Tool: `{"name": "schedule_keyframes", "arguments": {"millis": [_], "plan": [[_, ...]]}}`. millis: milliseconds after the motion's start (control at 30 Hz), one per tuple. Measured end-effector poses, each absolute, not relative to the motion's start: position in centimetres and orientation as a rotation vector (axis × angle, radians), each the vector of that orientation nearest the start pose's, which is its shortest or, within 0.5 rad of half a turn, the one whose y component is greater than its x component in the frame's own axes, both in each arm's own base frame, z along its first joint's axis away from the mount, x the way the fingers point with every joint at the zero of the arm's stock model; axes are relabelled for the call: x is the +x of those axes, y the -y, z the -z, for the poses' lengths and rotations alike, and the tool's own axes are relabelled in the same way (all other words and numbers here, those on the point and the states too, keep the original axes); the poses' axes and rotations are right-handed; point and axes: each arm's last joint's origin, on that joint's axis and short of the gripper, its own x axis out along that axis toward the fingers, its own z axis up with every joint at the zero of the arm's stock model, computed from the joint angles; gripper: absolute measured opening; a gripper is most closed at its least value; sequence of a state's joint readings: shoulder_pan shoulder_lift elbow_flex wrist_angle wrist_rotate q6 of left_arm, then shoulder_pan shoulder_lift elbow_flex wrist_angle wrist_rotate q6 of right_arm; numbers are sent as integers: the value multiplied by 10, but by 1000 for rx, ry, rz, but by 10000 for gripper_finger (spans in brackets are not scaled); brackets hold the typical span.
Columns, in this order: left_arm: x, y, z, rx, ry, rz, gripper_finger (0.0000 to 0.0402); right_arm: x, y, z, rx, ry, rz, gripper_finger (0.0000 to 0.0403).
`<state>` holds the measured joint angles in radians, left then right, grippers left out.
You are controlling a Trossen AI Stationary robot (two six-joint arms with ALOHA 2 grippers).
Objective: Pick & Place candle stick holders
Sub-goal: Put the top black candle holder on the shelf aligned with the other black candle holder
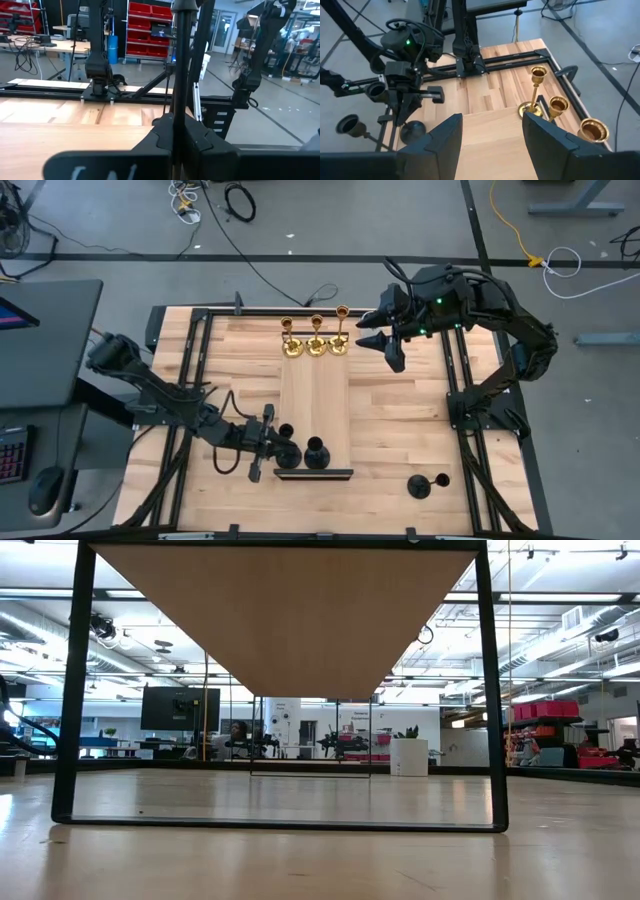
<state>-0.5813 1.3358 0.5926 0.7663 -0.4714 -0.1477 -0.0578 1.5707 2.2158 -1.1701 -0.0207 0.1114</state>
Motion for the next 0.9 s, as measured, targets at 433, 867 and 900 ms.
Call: {"name": "schedule_keyframes", "arguments": {"millis": [433, 867, 900], "plan": [[236, 139, -240, -231, 13, 106, 17, 262, 14, -513, 118, -542, 40, 208], [236, 140, -237, -309, -26, 130, 61, 262, 14, -513, 99, -544, 35, 208], [236, 140, -237, -322, -28, 134, 62, 262, 14, -513, 97, -544, 34, 208]]}}
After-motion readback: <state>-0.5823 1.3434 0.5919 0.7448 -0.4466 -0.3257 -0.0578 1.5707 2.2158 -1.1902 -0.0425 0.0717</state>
